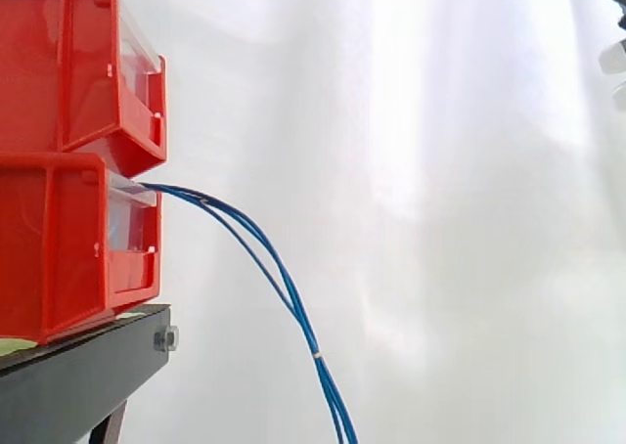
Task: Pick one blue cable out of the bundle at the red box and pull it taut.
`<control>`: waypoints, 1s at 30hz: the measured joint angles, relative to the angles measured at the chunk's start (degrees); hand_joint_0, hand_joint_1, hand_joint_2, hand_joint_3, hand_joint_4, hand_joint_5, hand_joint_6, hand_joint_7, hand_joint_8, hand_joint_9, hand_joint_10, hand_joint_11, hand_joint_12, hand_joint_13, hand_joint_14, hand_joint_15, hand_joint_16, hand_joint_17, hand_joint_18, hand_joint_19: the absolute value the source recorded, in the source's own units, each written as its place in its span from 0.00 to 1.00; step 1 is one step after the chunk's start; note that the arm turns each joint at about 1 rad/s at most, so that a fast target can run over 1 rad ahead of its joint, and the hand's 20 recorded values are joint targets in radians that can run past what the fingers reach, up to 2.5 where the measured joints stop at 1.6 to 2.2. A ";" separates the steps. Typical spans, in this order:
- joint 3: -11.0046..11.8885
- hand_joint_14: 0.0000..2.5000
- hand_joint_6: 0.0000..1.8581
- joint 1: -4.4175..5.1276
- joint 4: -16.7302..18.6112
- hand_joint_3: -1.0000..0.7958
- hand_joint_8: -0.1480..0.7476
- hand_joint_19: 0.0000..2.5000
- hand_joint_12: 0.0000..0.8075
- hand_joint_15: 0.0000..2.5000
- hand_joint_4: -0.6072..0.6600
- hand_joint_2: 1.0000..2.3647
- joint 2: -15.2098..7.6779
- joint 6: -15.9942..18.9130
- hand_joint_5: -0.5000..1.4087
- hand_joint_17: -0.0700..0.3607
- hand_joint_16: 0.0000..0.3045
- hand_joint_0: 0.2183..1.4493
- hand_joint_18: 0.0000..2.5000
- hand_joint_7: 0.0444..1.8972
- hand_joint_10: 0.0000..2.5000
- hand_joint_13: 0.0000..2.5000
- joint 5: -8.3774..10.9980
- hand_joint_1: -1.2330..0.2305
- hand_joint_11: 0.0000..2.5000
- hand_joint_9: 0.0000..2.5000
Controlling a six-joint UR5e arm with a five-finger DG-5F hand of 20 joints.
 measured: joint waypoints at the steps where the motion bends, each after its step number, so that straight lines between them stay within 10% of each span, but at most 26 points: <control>1: 0.00 0.00 0.27 0.14 0.13 0.28 0.48 0.08 0.48 0.06 0.64 0.00 0.01 -0.10 0.13 0.50 0.21 0.21 0.00 0.35 0.00 0.00 0.22 0.50 0.00 0.04; 13: 0.00 0.00 0.27 2.38 1.64 0.28 0.48 0.08 0.48 0.06 0.65 0.00 -0.32 -0.33 0.13 0.50 0.21 0.21 0.00 0.35 0.00 0.00 2.76 0.50 0.00 0.05; 30: 0.00 0.00 0.27 2.91 6.81 0.28 0.49 0.08 0.48 0.06 0.65 0.00 -7.72 2.89 0.13 0.50 0.21 0.21 0.00 0.35 0.00 0.00 3.95 0.49 0.00 0.05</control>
